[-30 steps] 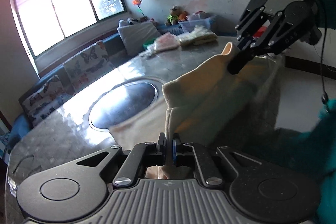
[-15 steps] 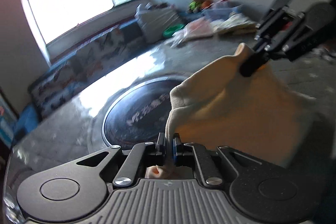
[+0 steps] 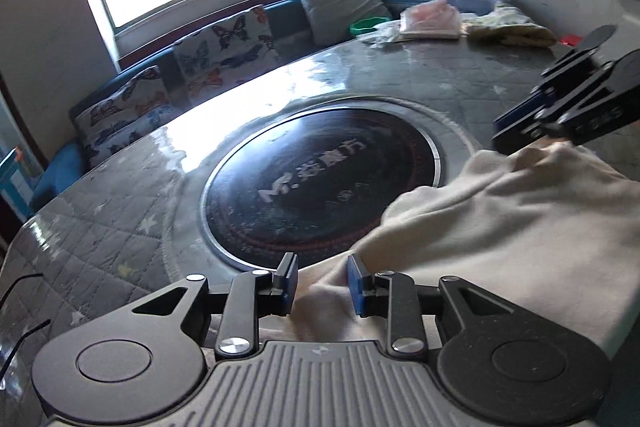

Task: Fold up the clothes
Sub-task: 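Lay the folded half down onto the shirt and open both tools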

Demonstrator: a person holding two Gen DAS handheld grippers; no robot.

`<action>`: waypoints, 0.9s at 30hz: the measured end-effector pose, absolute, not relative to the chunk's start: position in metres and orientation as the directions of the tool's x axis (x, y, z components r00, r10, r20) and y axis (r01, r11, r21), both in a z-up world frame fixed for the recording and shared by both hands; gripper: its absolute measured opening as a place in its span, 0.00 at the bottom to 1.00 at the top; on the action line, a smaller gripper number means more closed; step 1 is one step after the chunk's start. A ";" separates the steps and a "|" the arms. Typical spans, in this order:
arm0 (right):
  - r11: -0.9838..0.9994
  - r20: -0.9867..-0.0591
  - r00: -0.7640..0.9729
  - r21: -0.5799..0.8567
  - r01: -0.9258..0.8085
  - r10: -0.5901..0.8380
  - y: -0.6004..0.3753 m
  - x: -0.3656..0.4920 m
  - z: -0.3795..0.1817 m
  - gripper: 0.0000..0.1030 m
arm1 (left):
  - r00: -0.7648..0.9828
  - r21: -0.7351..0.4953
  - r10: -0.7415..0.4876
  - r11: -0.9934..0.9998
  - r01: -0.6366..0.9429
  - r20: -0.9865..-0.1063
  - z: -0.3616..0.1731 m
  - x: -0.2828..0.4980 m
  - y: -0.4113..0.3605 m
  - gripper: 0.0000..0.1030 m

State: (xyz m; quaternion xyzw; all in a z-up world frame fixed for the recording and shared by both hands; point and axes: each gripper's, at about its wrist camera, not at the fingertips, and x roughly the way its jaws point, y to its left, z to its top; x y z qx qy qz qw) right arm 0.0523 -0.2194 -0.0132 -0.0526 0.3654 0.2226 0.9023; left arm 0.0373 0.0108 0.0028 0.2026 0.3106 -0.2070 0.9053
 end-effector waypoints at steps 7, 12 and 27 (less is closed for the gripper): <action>0.854 -0.671 0.592 0.123 -0.505 0.447 -0.193 0.042 -0.004 0.21 | 0.738 0.197 -0.213 0.883 0.425 -0.641 0.009 0.041 0.025 0.30; 0.843 -0.697 0.553 0.140 -0.520 0.456 -0.171 0.052 -0.016 0.20 | 0.739 0.170 -0.243 0.884 0.436 -0.629 0.017 0.027 0.029 0.31; 0.841 -0.701 0.540 0.159 -0.517 0.465 -0.133 0.066 -0.018 0.18 | 0.710 0.100 -0.292 0.885 0.454 -0.641 0.012 -0.007 0.025 0.35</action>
